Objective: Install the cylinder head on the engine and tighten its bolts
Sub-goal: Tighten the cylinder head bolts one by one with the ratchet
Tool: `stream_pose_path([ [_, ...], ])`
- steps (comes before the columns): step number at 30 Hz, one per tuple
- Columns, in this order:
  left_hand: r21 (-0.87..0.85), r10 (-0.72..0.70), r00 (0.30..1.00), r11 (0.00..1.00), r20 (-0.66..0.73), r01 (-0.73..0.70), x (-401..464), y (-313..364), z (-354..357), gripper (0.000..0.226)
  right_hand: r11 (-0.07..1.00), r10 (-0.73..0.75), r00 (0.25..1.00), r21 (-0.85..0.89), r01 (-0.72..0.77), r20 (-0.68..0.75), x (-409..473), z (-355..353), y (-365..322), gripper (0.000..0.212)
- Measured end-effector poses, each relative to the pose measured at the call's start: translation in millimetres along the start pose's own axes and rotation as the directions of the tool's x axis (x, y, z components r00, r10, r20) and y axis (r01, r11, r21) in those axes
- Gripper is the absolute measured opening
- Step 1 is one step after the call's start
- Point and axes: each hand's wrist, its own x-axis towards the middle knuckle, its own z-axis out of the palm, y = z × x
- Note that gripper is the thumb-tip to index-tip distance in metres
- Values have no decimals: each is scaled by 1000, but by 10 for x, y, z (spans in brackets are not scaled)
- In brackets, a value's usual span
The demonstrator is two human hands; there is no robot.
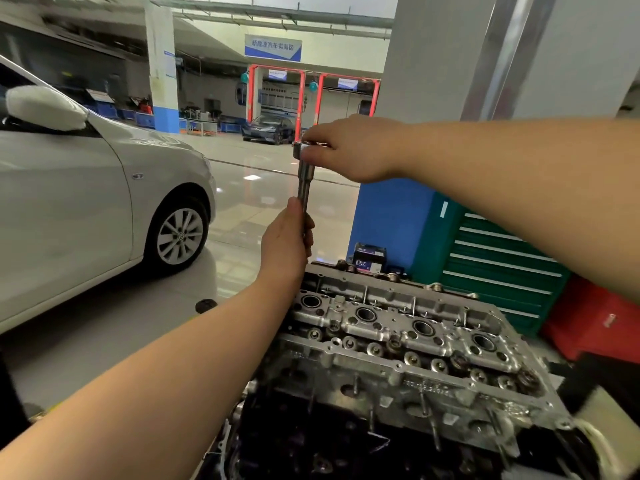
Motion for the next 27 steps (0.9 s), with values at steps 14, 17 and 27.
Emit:
stream_pose_path([
  [14, 65, 138, 990, 988, 39, -140, 4, -48, 37, 42, 976, -52, 993, 217, 27, 110, 14, -90, 96, 51],
  [17, 65, 121, 991, 990, 52, -124, 13, -55, 37, 42, 982, -53, 988, 188, 25, 147, 1, -102, 217, 53],
  [27, 179, 268, 962, 950, -55, -255, 14, -93, -6, 29, 978, 98, 959, -150, -142, -266, 76, 137, -187, 56],
])
